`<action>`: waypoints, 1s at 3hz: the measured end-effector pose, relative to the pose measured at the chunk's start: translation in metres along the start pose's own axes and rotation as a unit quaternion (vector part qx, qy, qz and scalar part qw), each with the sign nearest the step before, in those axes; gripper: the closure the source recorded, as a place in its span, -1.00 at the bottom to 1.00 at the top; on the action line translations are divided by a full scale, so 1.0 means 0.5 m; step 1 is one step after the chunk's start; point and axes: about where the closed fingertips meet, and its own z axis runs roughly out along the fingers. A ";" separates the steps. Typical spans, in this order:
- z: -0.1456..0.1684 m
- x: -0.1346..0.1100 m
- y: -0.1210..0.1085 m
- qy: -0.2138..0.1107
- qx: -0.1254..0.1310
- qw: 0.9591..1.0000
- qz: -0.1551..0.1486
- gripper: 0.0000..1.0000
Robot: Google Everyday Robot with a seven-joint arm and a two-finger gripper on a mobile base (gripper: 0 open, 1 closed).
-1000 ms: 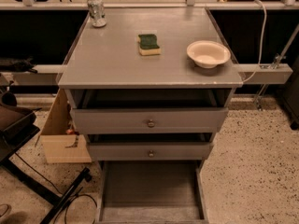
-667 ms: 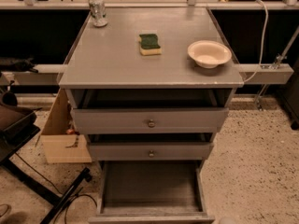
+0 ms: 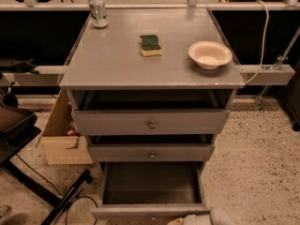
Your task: Close bottom drawer
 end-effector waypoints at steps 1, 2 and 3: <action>-0.010 -0.059 -0.076 -0.010 0.010 1.000 -0.019 1.00; -0.010 -0.059 -0.076 -0.010 0.010 1.000 -0.020 1.00; -0.020 -0.121 -0.156 -0.023 0.021 0.999 -0.037 1.00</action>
Offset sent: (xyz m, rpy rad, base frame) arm 0.2338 -0.0029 0.0779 0.0442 -0.2266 -0.0240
